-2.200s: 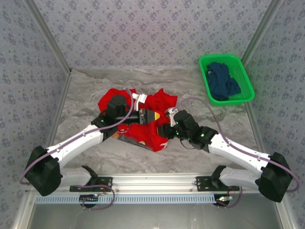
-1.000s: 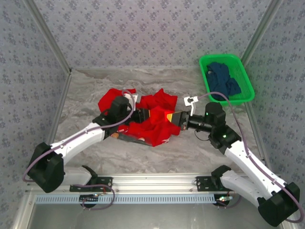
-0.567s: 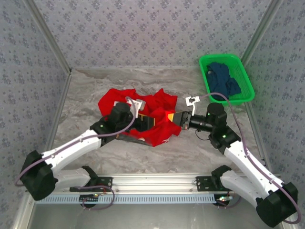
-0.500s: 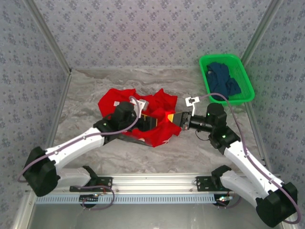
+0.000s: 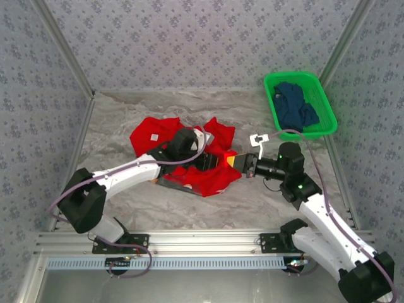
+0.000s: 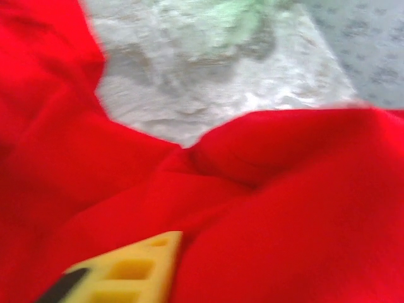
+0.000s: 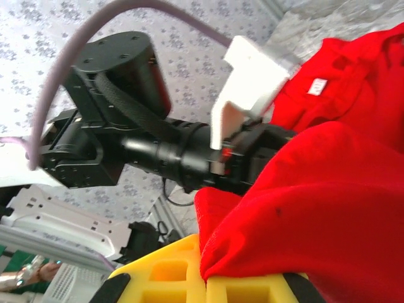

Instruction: Fold the inside-out t-shirt

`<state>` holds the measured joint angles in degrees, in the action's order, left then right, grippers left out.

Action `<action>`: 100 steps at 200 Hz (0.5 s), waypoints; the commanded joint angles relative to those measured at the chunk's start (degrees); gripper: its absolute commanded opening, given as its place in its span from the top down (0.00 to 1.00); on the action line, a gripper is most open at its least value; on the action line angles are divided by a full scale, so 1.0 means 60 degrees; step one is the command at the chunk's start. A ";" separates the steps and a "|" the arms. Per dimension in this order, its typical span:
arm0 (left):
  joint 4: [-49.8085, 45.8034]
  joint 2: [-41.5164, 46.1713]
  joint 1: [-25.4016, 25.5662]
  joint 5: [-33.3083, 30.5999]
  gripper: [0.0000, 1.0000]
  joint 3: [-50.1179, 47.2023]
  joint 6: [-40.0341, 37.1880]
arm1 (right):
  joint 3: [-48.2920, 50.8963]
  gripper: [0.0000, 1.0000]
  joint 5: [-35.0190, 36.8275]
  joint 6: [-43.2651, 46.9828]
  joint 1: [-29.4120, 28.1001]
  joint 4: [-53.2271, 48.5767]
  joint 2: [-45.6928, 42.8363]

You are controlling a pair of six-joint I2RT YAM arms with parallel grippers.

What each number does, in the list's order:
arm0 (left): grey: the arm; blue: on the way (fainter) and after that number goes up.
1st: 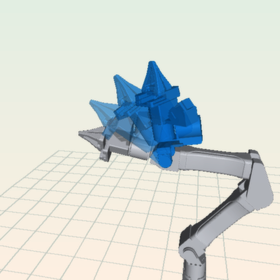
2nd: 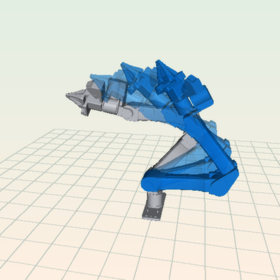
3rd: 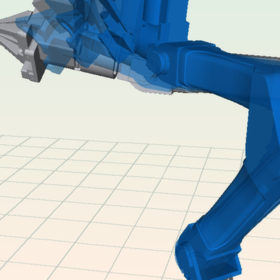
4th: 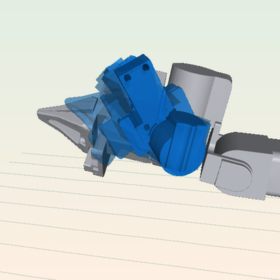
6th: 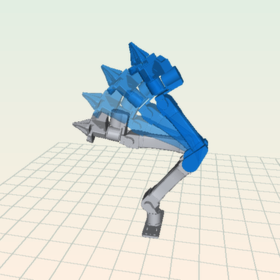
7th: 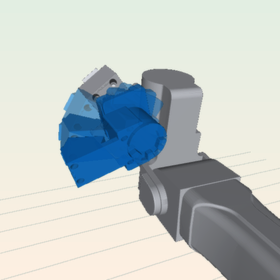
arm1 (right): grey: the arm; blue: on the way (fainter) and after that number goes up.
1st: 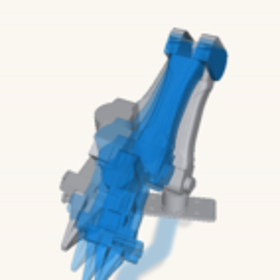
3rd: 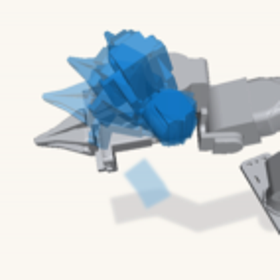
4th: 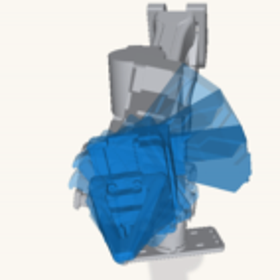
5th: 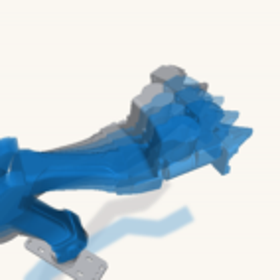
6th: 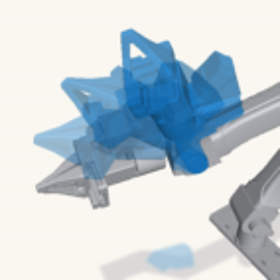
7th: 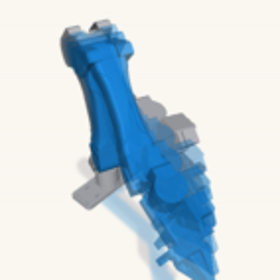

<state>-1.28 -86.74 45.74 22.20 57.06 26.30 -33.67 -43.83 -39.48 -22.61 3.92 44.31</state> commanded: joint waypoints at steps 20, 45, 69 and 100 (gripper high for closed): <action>0.3716 0.1126 -0.0890 0.3226 1.00 -0.1376 0.1714 | 0.0426 1.00 -0.0809 -0.1015 0.1220 0.0620 -0.0839; 0.5765 0.1106 -0.1462 0.3814 1.00 -0.2387 0.2967 | 0.0155 1.00 -0.1196 -0.1391 0.1874 0.0472 -0.1110; 0.7735 0.1122 -0.1500 0.4772 1.00 -0.2724 0.3912 | -0.0563 1.00 -0.0683 -0.0464 0.2561 -0.2052 -0.1106; 0.9607 0.1566 -0.1505 0.5378 1.00 -0.2857 0.5033 | -0.0748 1.00 -0.0147 0.0494 0.3338 -0.4267 -0.0804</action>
<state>40.93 -80.34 37.06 48.58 40.18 49.08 -36.23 -47.35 -41.12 -5.39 -9.39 38.85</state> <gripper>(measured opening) 0.043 0.062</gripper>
